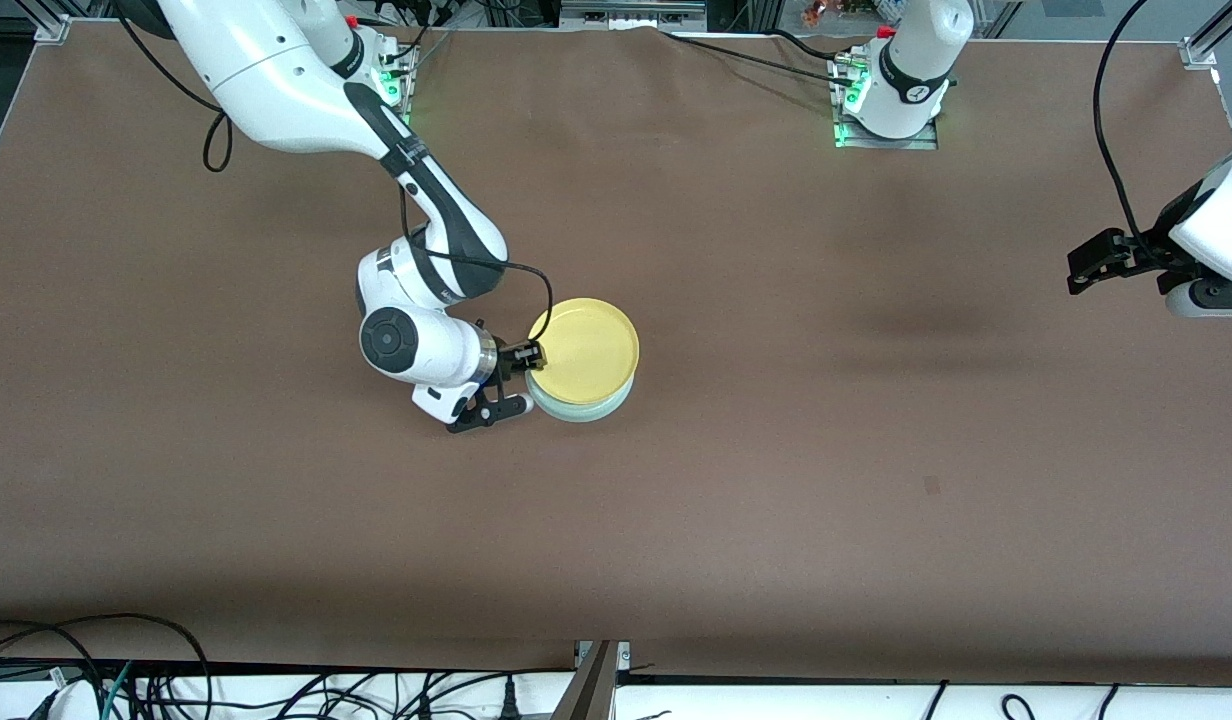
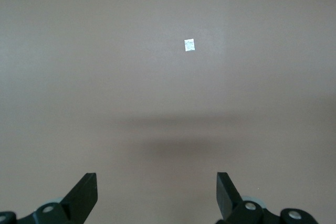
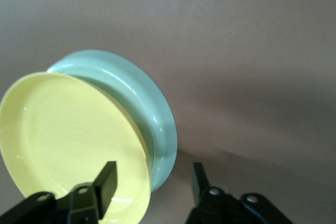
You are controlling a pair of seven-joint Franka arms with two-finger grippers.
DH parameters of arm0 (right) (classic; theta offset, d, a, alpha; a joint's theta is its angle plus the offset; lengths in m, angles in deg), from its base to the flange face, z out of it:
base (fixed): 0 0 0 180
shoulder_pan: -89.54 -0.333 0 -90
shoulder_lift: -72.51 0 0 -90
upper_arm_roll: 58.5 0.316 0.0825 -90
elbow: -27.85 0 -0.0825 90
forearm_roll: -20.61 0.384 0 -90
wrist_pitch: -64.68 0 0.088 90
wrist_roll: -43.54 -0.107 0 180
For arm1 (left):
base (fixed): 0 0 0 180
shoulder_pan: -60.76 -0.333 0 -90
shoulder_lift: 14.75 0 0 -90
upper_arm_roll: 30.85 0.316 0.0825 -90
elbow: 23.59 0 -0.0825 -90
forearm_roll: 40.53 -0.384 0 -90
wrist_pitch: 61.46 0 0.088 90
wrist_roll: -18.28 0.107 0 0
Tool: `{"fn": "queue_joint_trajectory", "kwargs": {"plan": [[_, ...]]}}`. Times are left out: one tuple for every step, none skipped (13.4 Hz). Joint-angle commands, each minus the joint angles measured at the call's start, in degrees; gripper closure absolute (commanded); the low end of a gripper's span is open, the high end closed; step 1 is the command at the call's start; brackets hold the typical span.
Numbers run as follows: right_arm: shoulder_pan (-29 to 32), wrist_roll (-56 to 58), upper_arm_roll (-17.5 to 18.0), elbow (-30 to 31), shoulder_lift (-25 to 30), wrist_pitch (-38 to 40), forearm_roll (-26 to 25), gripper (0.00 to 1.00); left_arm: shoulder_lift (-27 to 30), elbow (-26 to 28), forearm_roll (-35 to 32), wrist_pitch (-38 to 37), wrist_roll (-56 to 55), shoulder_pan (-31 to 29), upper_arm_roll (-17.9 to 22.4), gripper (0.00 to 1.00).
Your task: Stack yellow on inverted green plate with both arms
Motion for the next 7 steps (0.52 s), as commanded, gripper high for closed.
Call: {"fn": "queue_joint_trajectory", "kwargs": {"plan": [[0.1, 0.2, -3.4, 0.5, 6.9, 6.1, -0.7, 0.0, -0.8, -1.7, 0.6, -0.4, 0.7, 0.1, 0.1, 0.0], [0.0, 0.2, -4.7, 0.4, 9.4, 9.0, -0.7, 0.0, -0.9, -1.7, 0.6, -0.4, 0.6, 0.1, 0.1, 0.0], [0.1, 0.1, -6.5, 0.0, 11.8, 12.8, -1.9, 0.0, -0.9, -1.7, 0.5, -0.4, 0.6, 0.1, 0.1, 0.0], [0.0, 0.1, -7.7, -1.2, 13.8, 15.8, -4.6, 0.0, -0.9, -1.7, 0.5, -0.4, 0.6, 0.1, 0.1, 0.0], [0.0, -0.5, -8.2, -1.8, 16.0, 19.2, -8.3, 0.0, -0.9, -1.7, 0.5, -0.4, 0.7, 0.1, 0.1, 0.0], [0.1, -1.0, -9.2, -1.9, 18.4, 22.2, -10.9, 0.0, -0.9, -1.7, 0.5, -0.4, 0.7, 0.1, 0.1, 0.0], [0.1, -1.5, -10.9, -1.8, 21.2, 25.5, -11.5, 0.0, -0.9, -1.7, 0.5, -0.4, 0.6, 0.1, 0.1, 0.0]]}}
